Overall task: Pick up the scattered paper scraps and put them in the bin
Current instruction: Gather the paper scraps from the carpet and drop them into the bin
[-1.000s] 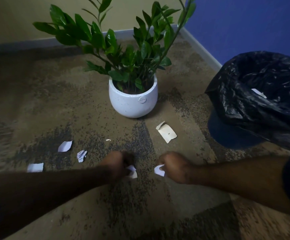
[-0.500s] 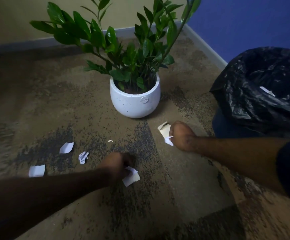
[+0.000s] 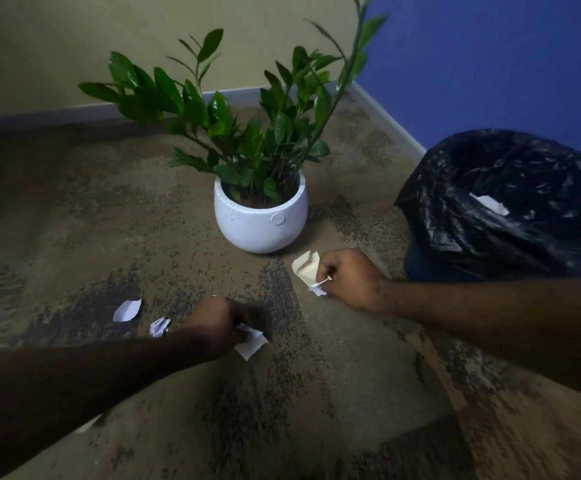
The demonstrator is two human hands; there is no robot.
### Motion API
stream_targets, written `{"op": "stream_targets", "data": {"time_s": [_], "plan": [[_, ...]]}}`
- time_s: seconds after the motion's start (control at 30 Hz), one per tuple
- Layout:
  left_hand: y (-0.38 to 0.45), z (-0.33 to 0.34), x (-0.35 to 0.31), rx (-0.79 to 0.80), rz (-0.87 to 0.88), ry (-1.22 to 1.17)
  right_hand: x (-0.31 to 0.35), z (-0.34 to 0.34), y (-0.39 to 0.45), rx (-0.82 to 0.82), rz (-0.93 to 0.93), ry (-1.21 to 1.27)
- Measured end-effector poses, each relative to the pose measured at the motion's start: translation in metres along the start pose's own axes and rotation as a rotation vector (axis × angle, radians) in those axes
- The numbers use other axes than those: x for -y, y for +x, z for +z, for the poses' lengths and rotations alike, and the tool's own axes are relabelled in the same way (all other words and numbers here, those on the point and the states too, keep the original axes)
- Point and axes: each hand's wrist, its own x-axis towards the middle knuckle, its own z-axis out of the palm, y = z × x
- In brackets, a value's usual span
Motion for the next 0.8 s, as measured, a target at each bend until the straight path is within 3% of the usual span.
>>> {"op": "stream_targets", "data": {"time_s": [0.2,0.43,0.57,0.67,0.8], "plan": [[0.013,-0.015,-0.021,-0.012,-0.036,0.038,0.042,-0.064,-0.014,-0.119,-0.145,0.032],[0.018,-0.018,-0.039,0.0,-0.036,0.002,0.049,-0.189,-0.012,-0.64,-0.078,0.286],[0.023,-0.022,-0.047,-0.029,-0.025,-0.015,0.006,-0.232,-0.023,-0.812,0.043,0.251],[0.029,-0.025,-0.055,-0.074,-0.011,-0.043,-0.032,-0.241,-0.037,-0.823,0.202,0.165],[0.036,-0.035,-0.082,-0.225,0.089,-0.076,-0.062,-0.249,-0.051,-0.539,0.51,0.22]]}}
